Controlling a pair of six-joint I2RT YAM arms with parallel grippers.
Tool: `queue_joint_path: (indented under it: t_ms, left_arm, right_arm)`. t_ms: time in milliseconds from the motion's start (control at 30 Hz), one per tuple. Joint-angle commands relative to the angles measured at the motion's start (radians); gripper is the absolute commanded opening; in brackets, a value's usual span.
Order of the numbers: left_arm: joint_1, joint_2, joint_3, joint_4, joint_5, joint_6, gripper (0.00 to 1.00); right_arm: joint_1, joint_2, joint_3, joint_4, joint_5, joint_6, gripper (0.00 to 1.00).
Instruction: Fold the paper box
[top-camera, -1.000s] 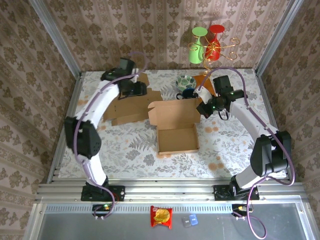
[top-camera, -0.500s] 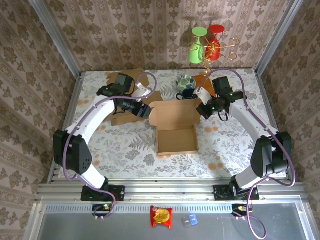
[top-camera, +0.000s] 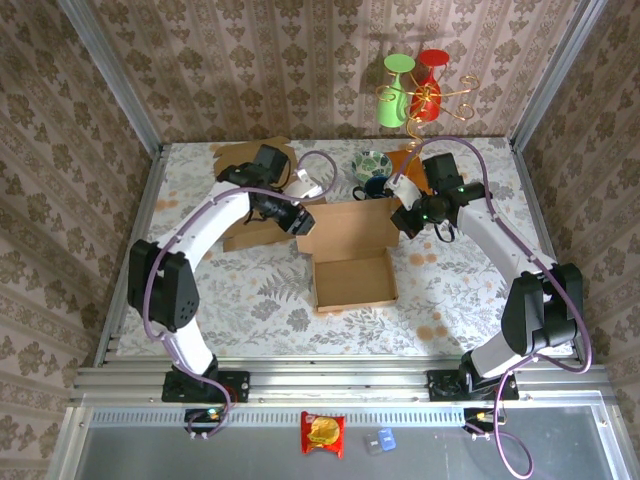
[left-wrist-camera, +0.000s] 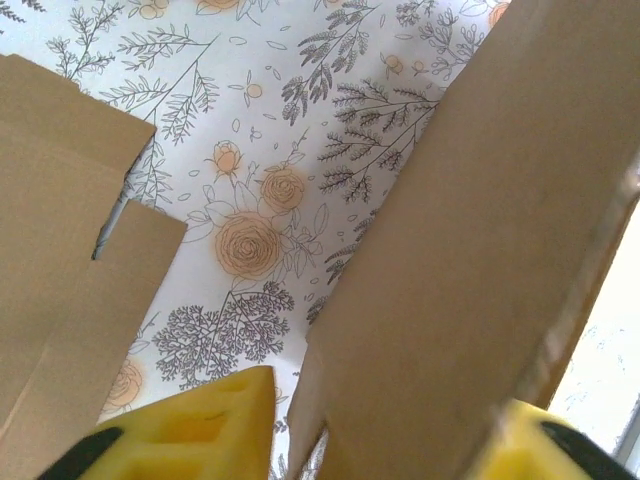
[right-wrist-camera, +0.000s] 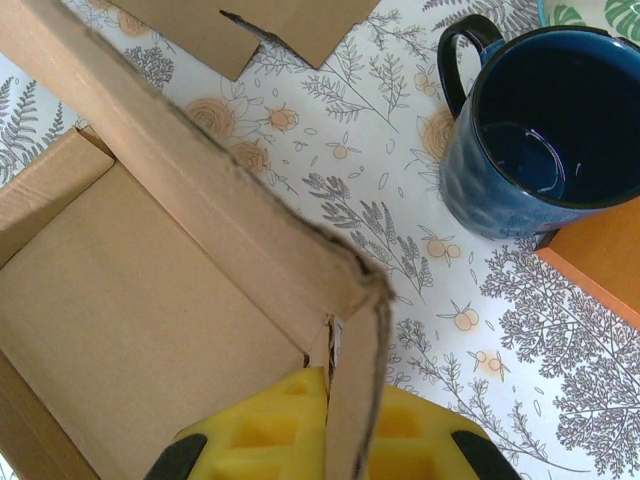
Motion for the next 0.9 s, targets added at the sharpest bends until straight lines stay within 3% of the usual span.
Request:
queue_joint_path:
  t_ms: [0,367,533,667,867]
  left_arm:
    - [-0.004,0.022,0.037,-0.03,-0.027,0.01,0.27]
    - [-0.008,-0.016,0.004,-0.06,-0.088,0.0,0.27]
    - [-0.003,-0.028,-0.015,-0.052,-0.096,-0.004,0.19]
    - [-0.011,-0.002,0.022,-0.065,-0.098,-0.031,0.0]
    - [-0.044,0.028,0.098,-0.076,-0.226,-0.19,0.0]
  right_arm:
    - [0.008,0.01,-0.008,-0.012,0.035,-0.013,0.0]
    - [0.013,0.01,-0.011,-0.006,0.043,0.005,0.0]
    - [0.014,0.012,-0.011,-0.005,0.043,0.008,0.0]
    - [0.021,0.016,-0.004,-0.001,0.046,0.029,0.0]
    - [0.037,0.014,0.013,0.006,0.1,0.191,0.0]
